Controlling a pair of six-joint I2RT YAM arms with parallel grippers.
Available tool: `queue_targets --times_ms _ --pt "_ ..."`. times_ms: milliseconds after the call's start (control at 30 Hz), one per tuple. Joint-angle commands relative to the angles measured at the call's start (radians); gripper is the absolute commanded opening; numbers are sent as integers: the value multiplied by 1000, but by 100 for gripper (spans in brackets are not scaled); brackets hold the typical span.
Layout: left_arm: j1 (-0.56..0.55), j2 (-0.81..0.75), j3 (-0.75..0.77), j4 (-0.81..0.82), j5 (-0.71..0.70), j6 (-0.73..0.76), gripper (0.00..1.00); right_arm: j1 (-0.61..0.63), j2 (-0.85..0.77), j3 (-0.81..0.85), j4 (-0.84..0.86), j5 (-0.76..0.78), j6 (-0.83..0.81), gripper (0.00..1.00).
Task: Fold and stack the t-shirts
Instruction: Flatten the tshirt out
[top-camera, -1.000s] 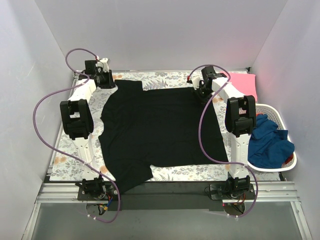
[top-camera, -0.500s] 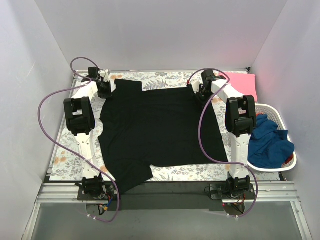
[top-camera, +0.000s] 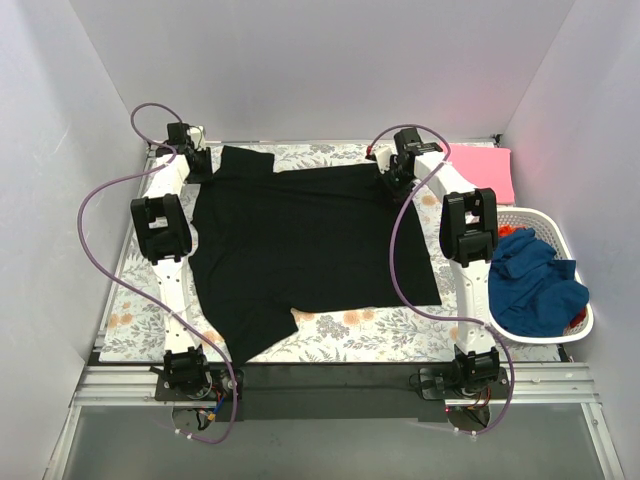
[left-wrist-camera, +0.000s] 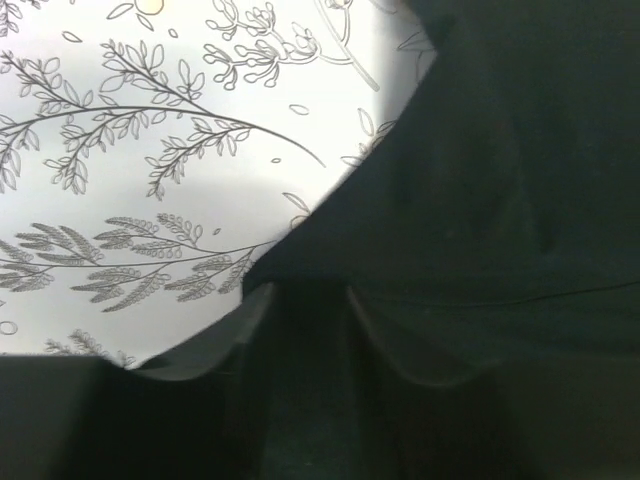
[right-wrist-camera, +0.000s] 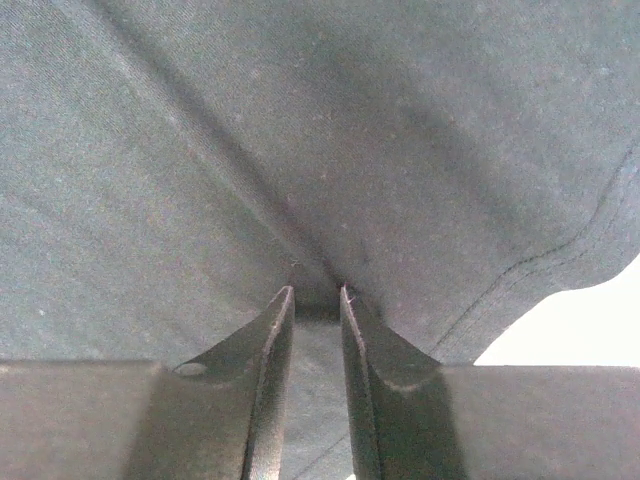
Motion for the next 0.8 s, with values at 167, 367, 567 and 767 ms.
queue_targets --times_ms 167,367,567,767 --pt "44 -298 -256 105 93 38 44 -10 -148 -106 -14 -4 5 52" --pt "44 -559 -556 72 147 97 44 -4 -340 -249 -21 -47 -17 54" --pt "45 -704 -791 16 184 132 40 6 -415 -453 -47 -56 -63 36" --pt "44 -741 -962 10 199 109 34 12 -423 -590 -46 -66 -80 28"
